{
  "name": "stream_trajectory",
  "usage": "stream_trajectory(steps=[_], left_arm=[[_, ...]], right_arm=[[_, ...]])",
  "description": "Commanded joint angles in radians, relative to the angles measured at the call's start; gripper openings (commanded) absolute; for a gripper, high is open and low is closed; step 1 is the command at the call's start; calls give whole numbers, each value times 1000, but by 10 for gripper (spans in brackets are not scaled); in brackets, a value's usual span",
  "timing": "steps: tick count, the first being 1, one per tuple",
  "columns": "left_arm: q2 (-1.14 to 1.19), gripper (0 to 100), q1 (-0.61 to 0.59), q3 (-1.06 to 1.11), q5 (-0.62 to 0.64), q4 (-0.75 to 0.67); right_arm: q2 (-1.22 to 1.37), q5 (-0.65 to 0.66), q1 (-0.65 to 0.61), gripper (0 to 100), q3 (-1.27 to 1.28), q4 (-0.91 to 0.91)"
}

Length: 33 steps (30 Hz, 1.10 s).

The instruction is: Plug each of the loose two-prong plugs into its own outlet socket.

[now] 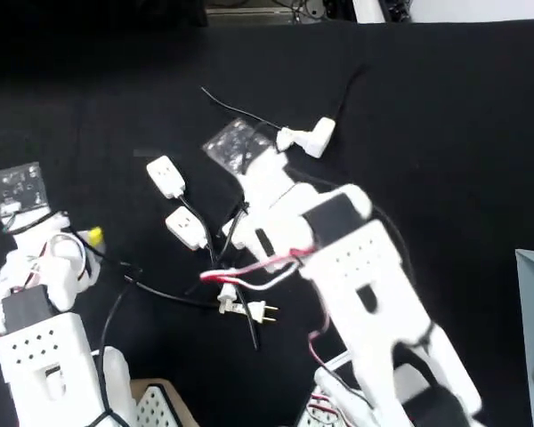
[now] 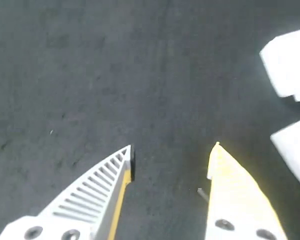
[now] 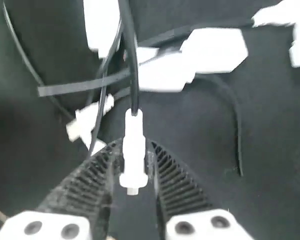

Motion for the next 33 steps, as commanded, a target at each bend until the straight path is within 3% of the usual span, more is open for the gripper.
stream_trajectory(steps=[1, 7, 13, 17, 23, 33], left_arm=[[15, 280, 110, -154, 49, 86], [252, 309, 216, -381, 117, 216], [598, 308, 255, -607, 155, 219], [819, 307, 305, -774, 222, 207], [1128, 306, 375, -940, 362, 55], [1577, 305, 417, -1202, 436, -28]], right_arm=[[-90, -92, -8, 11, 53, -124], [-160, -255, 44, 11, 285, -459], [-182, -345, 127, 11, 441, -674], [-182, -385, 175, 11, 493, -756], [-182, -402, 189, 11, 573, -865], [-177, -397, 189, 11, 591, -885]])
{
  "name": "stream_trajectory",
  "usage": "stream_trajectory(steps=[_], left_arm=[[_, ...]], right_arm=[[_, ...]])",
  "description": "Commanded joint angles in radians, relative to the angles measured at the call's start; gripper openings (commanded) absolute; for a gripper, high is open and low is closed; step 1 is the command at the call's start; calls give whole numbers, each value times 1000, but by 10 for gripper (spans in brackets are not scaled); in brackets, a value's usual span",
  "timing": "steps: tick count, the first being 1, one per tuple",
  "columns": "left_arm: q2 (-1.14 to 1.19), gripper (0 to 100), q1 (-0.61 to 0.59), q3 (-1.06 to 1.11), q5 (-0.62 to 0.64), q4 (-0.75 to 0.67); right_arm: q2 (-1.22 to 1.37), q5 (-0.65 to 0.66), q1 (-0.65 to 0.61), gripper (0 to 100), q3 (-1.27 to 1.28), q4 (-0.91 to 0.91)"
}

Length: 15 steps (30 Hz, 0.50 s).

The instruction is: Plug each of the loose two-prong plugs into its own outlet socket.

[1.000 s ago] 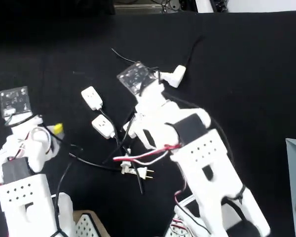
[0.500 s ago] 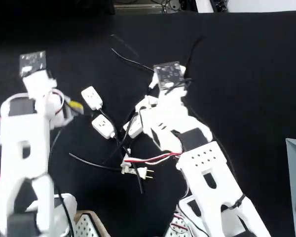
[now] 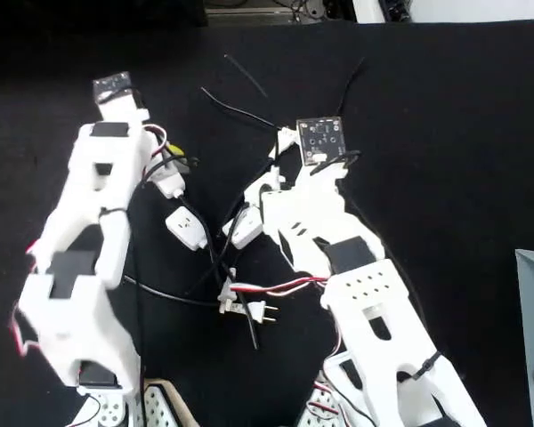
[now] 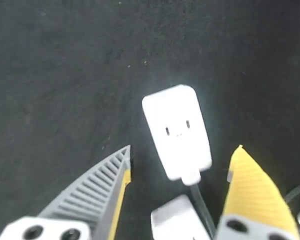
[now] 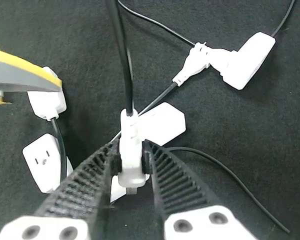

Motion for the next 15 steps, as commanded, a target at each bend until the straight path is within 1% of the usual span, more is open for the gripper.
stream_trajectory(steps=[1, 3, 6, 8, 11, 13, 15], left_arm=[[161, 305, 7, -179, 15, -12], [232, 284, 7, -229, 15, -12], [315, 213, 7, -308, 9, -12], [350, 151, 5, -344, 9, -12], [347, 26, -8, -364, 8, 9], [318, 45, -18, -384, 8, 74], [281, 29, -28, -404, 0, 130]], right_arm=[[-24, -3, 15, 11, -4, -23], [-24, -3, 15, 11, -4, -23], [-24, -3, 15, 11, -4, -23], [-24, -3, 15, 11, -4, -23], [-24, -3, 15, 11, -4, -20], [-24, -3, 15, 11, -4, -18], [-24, -3, 15, 11, -4, -18]])
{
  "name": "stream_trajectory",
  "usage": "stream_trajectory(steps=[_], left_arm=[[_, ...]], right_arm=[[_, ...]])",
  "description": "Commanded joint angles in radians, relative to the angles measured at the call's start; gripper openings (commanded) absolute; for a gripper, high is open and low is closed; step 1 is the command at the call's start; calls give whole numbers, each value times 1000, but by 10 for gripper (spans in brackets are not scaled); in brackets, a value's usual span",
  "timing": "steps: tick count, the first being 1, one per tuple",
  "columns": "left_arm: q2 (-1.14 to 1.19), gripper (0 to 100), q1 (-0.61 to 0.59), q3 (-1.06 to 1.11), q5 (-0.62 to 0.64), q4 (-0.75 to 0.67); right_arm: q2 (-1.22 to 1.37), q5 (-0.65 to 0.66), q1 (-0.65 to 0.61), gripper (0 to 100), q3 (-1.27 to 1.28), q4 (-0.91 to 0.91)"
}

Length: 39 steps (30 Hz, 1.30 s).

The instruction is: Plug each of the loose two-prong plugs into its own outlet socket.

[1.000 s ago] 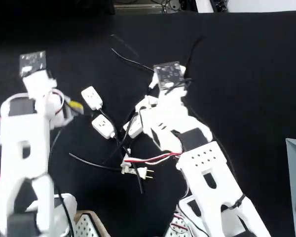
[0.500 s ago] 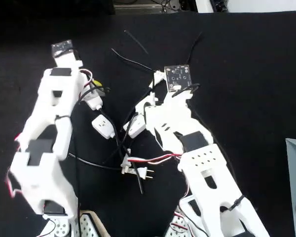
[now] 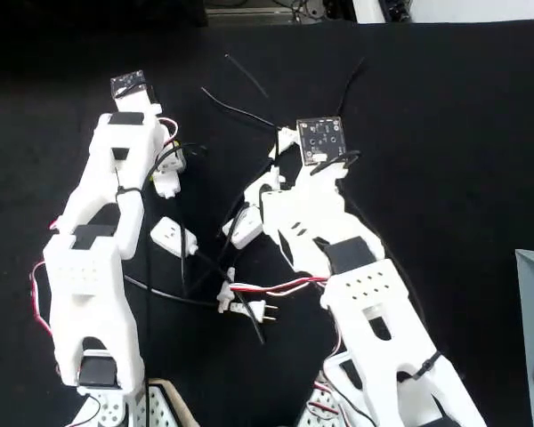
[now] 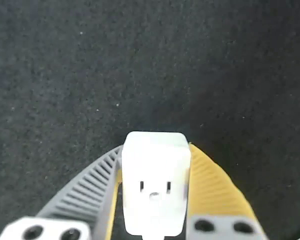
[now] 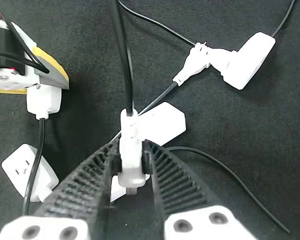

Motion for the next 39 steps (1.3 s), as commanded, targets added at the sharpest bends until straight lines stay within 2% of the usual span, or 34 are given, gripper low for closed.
stream_trajectory(steps=[1, 9, 16, 21, 25, 32, 36, 39], left_arm=[[-86, 26, -41, -71, -35, 115], [-339, 29, -44, -67, -176, 229], [-516, 29, -41, -58, -327, 427], [-595, 29, -53, 93, -440, 451], [-703, 29, -61, 329, -511, 344], [-950, 28, -68, 840, -611, 18], [-996, 29, -70, 1021, -707, -101], [-1007, 32, -71, 1075, -727, -143]], right_arm=[[-24, -3, 17, 11, -4, -18], [-24, -3, 17, 11, -2, -18], [-28, -3, 17, 11, 10, -23], [-28, -3, 17, 11, 10, -23], [-25, -3, 17, 11, 12, -23], [-24, -3, 17, 11, 12, -23], [-22, -3, 17, 11, 12, -23], [-22, -3, 17, 11, 12, -23]])
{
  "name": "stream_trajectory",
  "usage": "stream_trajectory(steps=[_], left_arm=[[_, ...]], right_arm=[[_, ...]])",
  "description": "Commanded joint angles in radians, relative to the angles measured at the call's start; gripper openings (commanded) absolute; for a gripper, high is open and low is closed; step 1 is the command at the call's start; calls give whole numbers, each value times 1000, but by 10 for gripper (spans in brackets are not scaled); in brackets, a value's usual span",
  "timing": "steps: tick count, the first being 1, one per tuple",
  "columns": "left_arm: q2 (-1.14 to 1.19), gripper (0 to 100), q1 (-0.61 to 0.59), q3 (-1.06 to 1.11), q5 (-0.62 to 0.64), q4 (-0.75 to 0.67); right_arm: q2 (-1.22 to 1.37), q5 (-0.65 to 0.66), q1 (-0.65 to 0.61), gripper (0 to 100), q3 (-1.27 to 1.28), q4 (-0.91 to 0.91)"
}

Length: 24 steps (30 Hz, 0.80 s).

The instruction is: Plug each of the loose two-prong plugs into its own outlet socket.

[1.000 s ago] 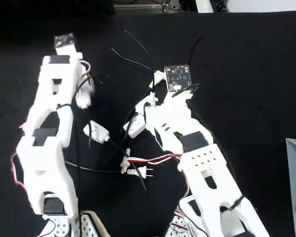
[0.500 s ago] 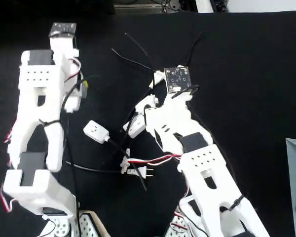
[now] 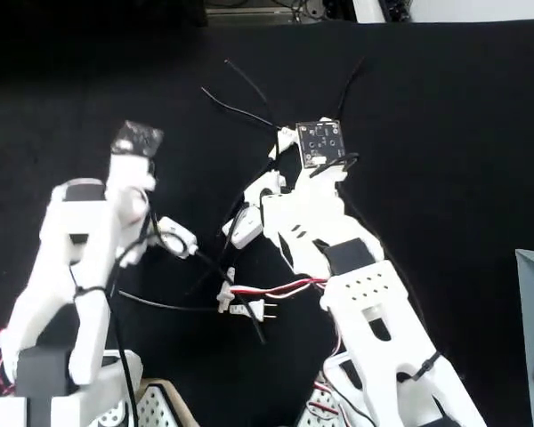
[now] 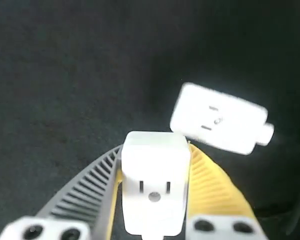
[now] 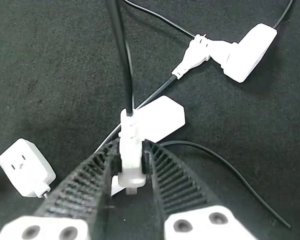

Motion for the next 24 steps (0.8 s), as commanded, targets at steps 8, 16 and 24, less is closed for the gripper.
stream_trajectory(steps=[8, 16, 24], left_arm=[[-57, 252, -128, 4, -2, 6], [-57, 252, -150, 12, 2, 9], [-57, 164, -70, 101, 3, 3]], right_arm=[[-22, -2, 17, 12, -8, -23], [-22, 0, 17, 12, -8, -23], [-22, 25, 17, 12, -8, -23]])
